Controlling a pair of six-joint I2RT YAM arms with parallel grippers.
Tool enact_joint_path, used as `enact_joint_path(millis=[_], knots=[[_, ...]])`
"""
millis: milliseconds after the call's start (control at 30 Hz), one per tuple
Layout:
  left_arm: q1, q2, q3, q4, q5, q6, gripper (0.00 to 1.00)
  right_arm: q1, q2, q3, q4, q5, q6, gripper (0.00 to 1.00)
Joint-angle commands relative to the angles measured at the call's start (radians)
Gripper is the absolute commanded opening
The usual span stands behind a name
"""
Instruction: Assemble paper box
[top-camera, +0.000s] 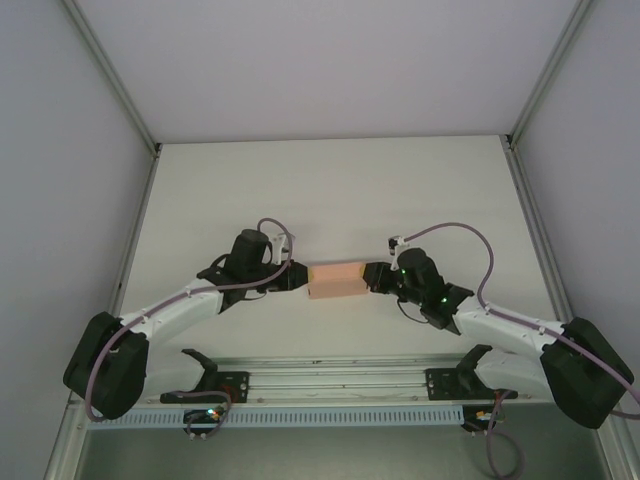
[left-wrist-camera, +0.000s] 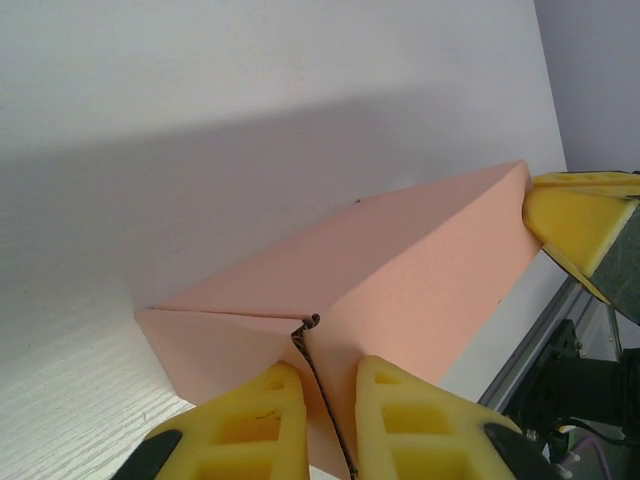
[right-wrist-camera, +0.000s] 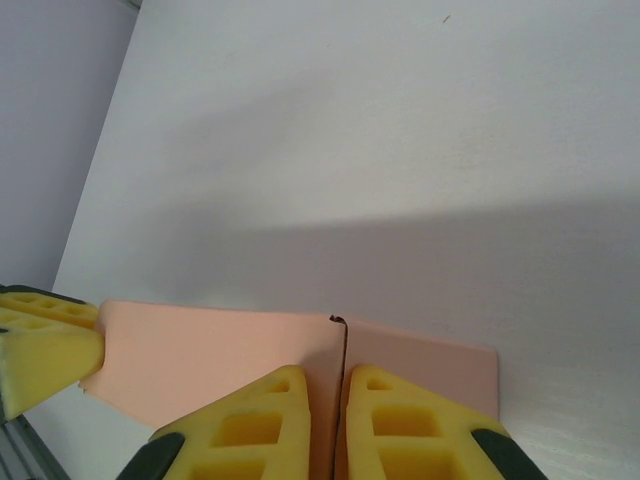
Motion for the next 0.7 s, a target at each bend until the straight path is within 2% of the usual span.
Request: enact_joint_path(millis=[0, 133, 300, 367, 433, 533, 667], knots=[[0.015, 0.037, -0.045, -0.233, -0.116, 0.062, 0.19, -0.011, 0.059, -0.010, -0.226, 0.028, -0.003, 0.00], [0.015, -0.003, -0.015, -0.239, -0.133, 0.067, 0.23, -0.011, 0.062, 0.015, -0.254, 0.021, -0.012, 0.02], [0.015, -0.036, 0.031, -0.233, -0.133, 0.077, 0.28, -0.011, 0.059, 0.110, -0.349, 0.028, -0.087, 0.21], [0.015, -0.033, 0.041, -0.229, -0.131, 0.088, 0.28, -0.011, 0.055, 0.170, -0.400, 0.036, -0.133, 0.24], [0.015, -0.020, 0.050, -0.233, -0.127, 0.095, 0.28, -0.012, 0.049, 0.244, -0.460, 0.038, -0.205, 0.37], [0.015, -0.007, 0.058, -0.241, -0.108, 0.100, 0.32, -0.012, 0.046, 0.367, -0.579, 0.029, -0.368, 0.66], [0.015, -0.037, 0.062, -0.220, -0.098, 0.096, 0.42, -0.012, 0.064, 0.485, -0.654, -0.045, -0.620, 0.86]])
